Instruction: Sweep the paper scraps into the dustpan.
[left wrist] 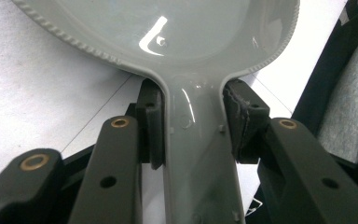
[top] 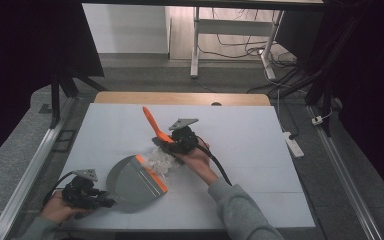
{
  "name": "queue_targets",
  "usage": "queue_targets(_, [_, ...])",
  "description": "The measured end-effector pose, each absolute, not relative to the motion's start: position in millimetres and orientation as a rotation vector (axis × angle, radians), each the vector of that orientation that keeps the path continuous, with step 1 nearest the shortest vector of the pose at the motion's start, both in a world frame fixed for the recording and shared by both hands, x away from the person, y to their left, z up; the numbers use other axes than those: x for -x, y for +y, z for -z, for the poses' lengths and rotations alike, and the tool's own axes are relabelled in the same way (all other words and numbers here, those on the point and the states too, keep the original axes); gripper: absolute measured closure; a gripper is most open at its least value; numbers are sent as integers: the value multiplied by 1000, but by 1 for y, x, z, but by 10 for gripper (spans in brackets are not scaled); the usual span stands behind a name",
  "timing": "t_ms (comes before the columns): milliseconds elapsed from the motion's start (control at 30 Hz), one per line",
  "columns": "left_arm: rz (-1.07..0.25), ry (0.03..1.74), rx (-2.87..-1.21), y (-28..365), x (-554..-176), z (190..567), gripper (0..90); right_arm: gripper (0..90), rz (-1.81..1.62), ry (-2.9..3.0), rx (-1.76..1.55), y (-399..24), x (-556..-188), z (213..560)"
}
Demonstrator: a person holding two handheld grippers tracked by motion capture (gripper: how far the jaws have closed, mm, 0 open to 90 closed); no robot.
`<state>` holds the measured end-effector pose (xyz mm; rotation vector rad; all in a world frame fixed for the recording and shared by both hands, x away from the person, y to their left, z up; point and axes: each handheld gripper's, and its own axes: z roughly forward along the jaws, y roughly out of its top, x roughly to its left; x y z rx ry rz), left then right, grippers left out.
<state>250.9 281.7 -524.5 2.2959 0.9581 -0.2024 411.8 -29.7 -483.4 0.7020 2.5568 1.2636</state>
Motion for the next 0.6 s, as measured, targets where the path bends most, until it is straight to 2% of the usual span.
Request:
queue_targets(333, [201, 963, -2288, 281, -252, 525, 614, 702, -1327, 2634, -557, 0, -380, 481])
queue_targets(600, [204, 966, -2285, 280, -252, 526, 614, 702, -1406, 2594, -483, -5, -365, 462])
